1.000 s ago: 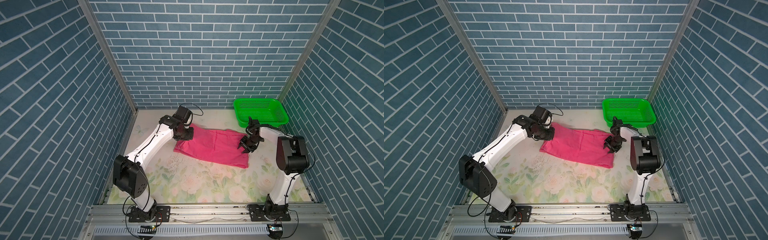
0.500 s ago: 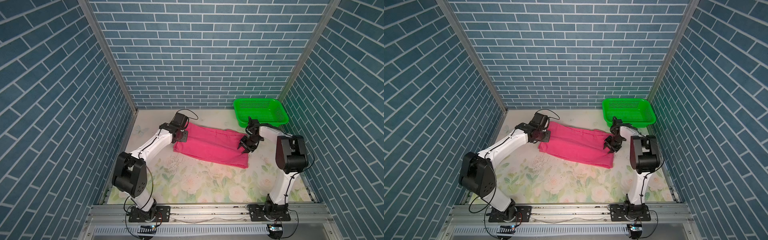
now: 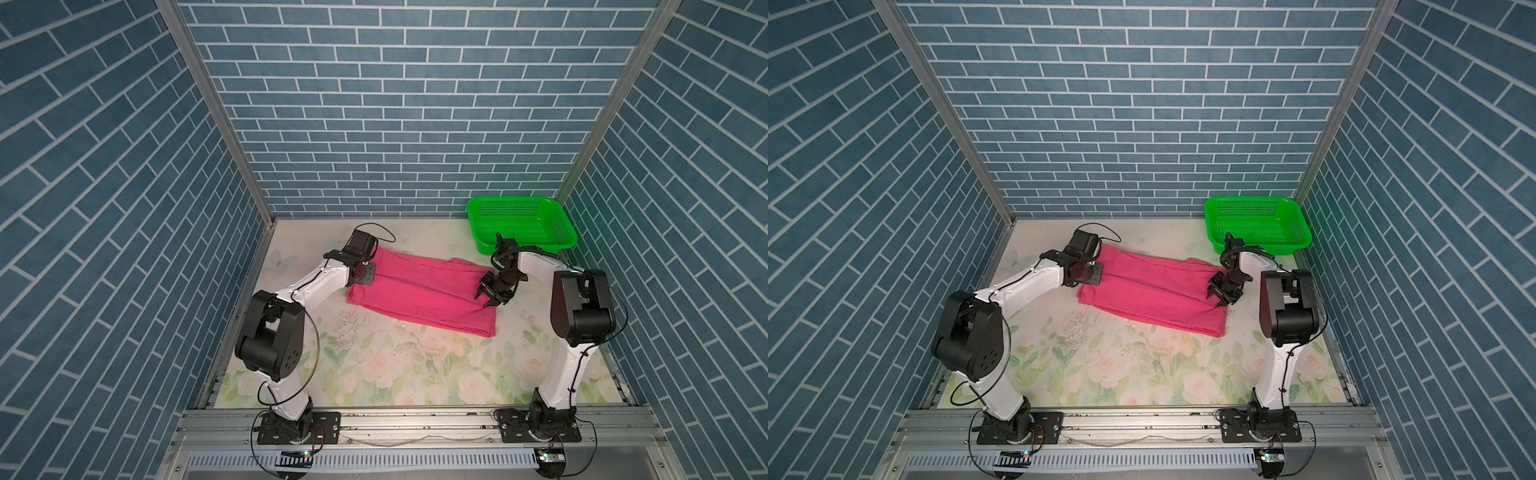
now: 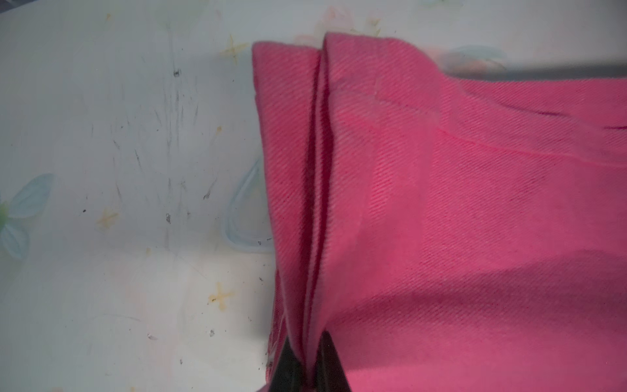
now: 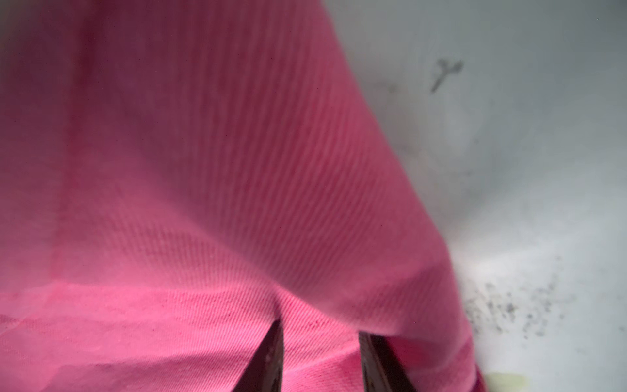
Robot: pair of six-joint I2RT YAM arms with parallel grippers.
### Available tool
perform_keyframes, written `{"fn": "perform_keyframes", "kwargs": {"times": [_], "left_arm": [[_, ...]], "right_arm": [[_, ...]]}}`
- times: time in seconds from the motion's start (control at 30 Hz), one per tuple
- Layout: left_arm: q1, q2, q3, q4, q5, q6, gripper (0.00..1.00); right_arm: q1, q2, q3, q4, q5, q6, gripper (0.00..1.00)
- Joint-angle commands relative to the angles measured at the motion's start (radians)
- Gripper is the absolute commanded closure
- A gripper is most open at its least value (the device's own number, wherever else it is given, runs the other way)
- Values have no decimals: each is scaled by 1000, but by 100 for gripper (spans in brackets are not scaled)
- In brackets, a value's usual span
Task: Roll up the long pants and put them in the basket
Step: Fold the long pant at the center of the board, then adjust the long pant at the center of the board.
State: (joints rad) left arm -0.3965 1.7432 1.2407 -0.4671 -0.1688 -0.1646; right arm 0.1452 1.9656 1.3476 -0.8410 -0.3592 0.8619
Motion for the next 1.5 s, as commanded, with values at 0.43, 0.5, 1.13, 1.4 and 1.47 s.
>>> {"fn": "perform_keyframes", "kwargs": {"times": [0.43, 0.5, 1.13, 1.4, 1.47], "left_arm": [[71, 104, 210, 42, -501, -3, 31], [71, 94, 280, -21, -471, -48, 31], [-114, -122, -42, -25, 172, -320, 78], [-115, 129, 93, 50, 169, -235, 77], [-115, 157, 103, 44, 180, -216, 77]], "right_arm": [[-10, -3, -41, -17, 35, -21, 60], [-10, -13, -46, 2, 22, -21, 58], [-7, -163, -34, 76, -162, -26, 47], [-7, -142, -15, 114, -144, 1, 54], [-7, -109, -4, 135, -120, 4, 55]]}}
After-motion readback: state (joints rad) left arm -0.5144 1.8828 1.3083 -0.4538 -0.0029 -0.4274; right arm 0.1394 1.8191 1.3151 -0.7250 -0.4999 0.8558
